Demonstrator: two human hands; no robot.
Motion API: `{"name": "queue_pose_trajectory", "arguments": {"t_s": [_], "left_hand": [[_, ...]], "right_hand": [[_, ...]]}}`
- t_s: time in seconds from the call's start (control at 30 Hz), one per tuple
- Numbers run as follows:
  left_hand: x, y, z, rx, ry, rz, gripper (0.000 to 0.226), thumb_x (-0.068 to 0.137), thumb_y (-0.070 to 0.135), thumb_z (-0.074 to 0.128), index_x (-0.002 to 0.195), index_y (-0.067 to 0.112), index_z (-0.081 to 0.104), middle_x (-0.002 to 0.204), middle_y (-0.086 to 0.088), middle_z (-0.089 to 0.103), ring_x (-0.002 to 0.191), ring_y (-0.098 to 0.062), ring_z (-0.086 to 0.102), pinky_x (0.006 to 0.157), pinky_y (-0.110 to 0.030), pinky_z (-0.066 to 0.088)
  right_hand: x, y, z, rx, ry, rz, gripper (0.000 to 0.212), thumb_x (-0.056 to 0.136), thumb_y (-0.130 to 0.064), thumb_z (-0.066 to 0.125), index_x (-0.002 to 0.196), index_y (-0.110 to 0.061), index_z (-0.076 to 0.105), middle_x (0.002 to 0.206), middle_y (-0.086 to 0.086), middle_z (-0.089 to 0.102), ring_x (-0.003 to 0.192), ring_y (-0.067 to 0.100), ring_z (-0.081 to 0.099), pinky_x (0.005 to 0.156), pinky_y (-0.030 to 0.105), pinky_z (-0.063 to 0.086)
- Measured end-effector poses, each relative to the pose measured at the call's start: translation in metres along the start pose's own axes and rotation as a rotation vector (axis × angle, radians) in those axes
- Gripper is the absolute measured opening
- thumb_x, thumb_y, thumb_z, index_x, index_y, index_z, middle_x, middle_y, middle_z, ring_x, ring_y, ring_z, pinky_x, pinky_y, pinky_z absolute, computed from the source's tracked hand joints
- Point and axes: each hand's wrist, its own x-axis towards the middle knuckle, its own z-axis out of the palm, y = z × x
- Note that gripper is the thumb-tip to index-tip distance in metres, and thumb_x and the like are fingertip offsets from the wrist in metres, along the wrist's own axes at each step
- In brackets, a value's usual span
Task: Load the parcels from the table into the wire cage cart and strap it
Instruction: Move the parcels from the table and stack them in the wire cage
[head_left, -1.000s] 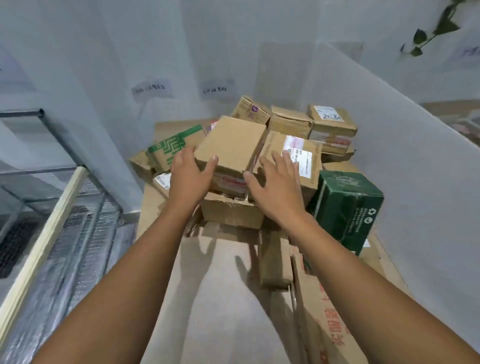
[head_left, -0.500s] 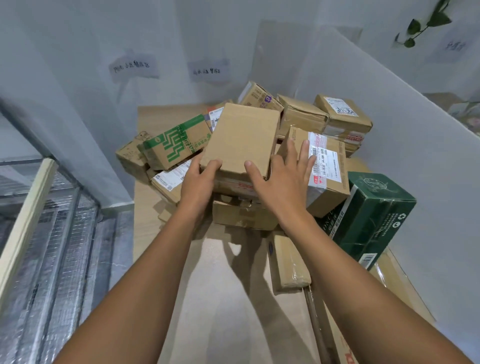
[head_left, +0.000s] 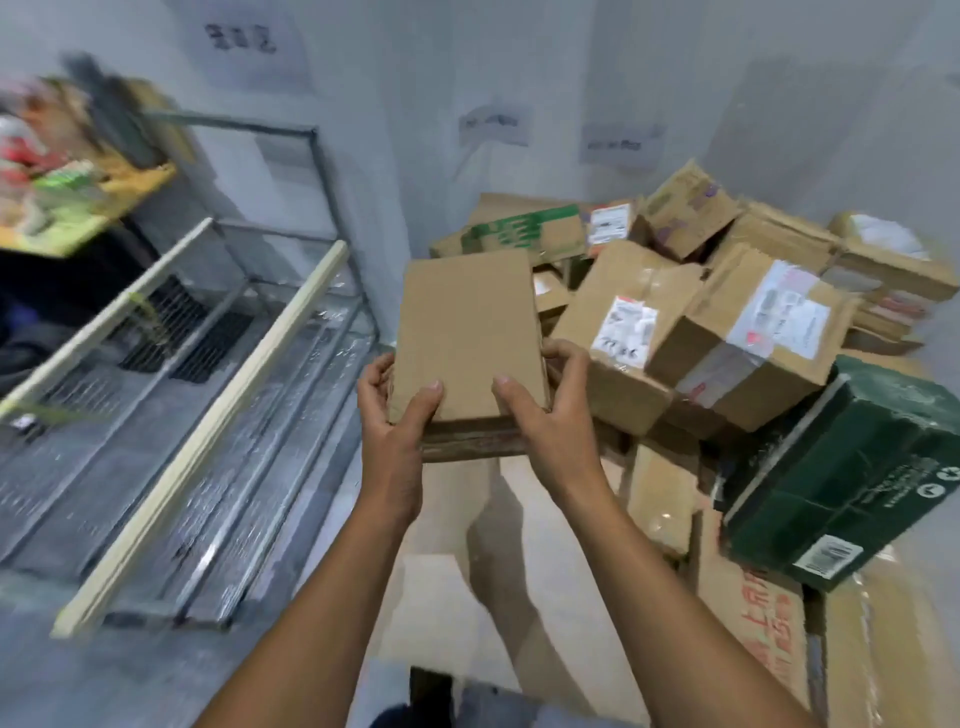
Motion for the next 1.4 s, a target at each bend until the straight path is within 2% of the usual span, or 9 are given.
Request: {"name": "queue_pose_trajectory", "arguments": {"t_s": [0.1, 0.27, 0.37, 0.53, 0.73, 0.87, 1.23, 1.33, 1.4], "left_hand": [[-0.036, 0.000, -0.058, 0.012, 0.098, -0.048, 0.080, 0.075, 0.042, 0.084, 0.147, 0.043, 0.049, 0.147, 0.004, 0.059, 0.131, -0.022, 0.061, 0.112, -0.053, 0.047], [-0.069, 0.014, -0.145, 0.042, 0.261, -0.024, 0.063, 0.072, 0.049, 0.085, 0.129, 0.059, 0.060, 0.145, 0.004, 0.060, 0.128, -0.022, 0.063, 0.107, -0.048, 0.053], [-0.073, 0.017, -0.197, 0.055, 0.336, -0.007, 0.060, 0.075, 0.053, 0.083, 0.128, 0.063, 0.057, 0.143, 0.010, 0.060, 0.128, -0.017, 0.063, 0.105, -0.048, 0.054], [-0.061, 0.018, -0.310, 0.091, 0.506, 0.020, 0.077, 0.075, 0.057, 0.080, 0.144, 0.060, 0.045, 0.154, 0.009, 0.045, 0.135, -0.010, 0.055, 0.108, -0.043, 0.052], [-0.016, 0.041, -0.449, 0.258, 0.610, 0.018, 0.072, 0.072, 0.067, 0.072, 0.137, 0.064, 0.042, 0.138, 0.031, 0.040, 0.130, 0.011, 0.045, 0.107, -0.025, 0.044], [0.020, 0.065, -0.513, 0.284, 0.619, -0.007, 0.085, 0.072, 0.064, 0.071, 0.147, 0.039, 0.039, 0.150, 0.015, 0.043, 0.136, -0.005, 0.047, 0.113, -0.037, 0.044], [0.136, 0.015, -0.620, 0.521, 0.737, -0.355, 0.077, 0.092, 0.060, 0.066, 0.155, 0.035, 0.030, 0.152, 0.009, 0.039, 0.137, -0.012, 0.045, 0.110, -0.031, 0.039], [0.168, 0.003, -0.654, 0.712, 0.748, -0.427, 0.076, 0.092, 0.066, 0.051, 0.156, 0.027, 0.037, 0.156, -0.005, 0.042, 0.149, -0.026, 0.033, 0.124, -0.045, 0.027], [0.181, -0.005, -0.684, 0.923, 0.791, -0.452, 0.079, 0.093, 0.068, 0.039, 0.154, 0.019, 0.044, 0.159, -0.016, 0.042, 0.153, -0.036, 0.028, 0.126, -0.055, 0.018]], "right_hand": [[-0.031, 0.014, 0.035, 0.064, -0.188, 0.056, 0.064, 0.076, -0.048, 0.072, 0.132, -0.032, 0.044, 0.138, -0.001, 0.054, 0.128, 0.013, 0.056, 0.108, 0.047, 0.049], [-0.058, 0.016, 0.107, 0.120, -0.440, 0.237, 0.082, 0.077, -0.044, 0.069, 0.154, -0.042, 0.041, 0.146, -0.005, 0.036, 0.138, 0.006, 0.045, 0.118, 0.038, 0.042], [-0.065, 0.016, 0.164, 0.064, -0.596, 0.273, 0.083, 0.077, -0.047, 0.071, 0.152, -0.058, 0.035, 0.147, -0.007, 0.040, 0.140, 0.015, 0.043, 0.119, 0.045, 0.039], [-0.076, 0.025, 0.289, 0.042, -0.865, 0.294, 0.082, 0.091, -0.037, 0.078, 0.155, -0.053, 0.029, 0.147, -0.023, 0.049, 0.133, 0.007, 0.055, 0.104, 0.027, 0.051], [-0.084, 0.029, 0.457, 0.090, -0.946, 0.489, 0.078, 0.090, -0.044, 0.075, 0.157, -0.042, 0.035, 0.148, -0.008, 0.059, 0.126, 0.014, 0.065, 0.110, 0.045, 0.051], [-0.081, 0.032, 0.542, 0.037, -0.938, 0.484, 0.086, 0.086, -0.040, 0.080, 0.158, -0.043, 0.033, 0.149, -0.006, 0.057, 0.123, 0.016, 0.067, 0.107, 0.047, 0.053], [0.005, 0.134, 0.714, -0.127, -1.112, 0.804, 0.081, 0.094, -0.029, 0.076, 0.160, -0.045, 0.030, 0.145, -0.005, 0.063, 0.113, 0.020, 0.073, 0.073, 0.037, 0.062], [0.032, 0.171, 0.758, -0.150, -1.177, 0.807, 0.081, 0.094, -0.029, 0.076, 0.160, -0.043, 0.031, 0.153, -0.004, 0.055, 0.122, 0.018, 0.069, 0.088, 0.041, 0.061], [0.045, 0.197, 0.786, -0.205, -1.213, 0.753, 0.082, 0.095, -0.030, 0.075, 0.160, -0.045, 0.029, 0.161, -0.010, 0.043, 0.121, 0.008, 0.066, 0.085, 0.029, 0.059]]}}
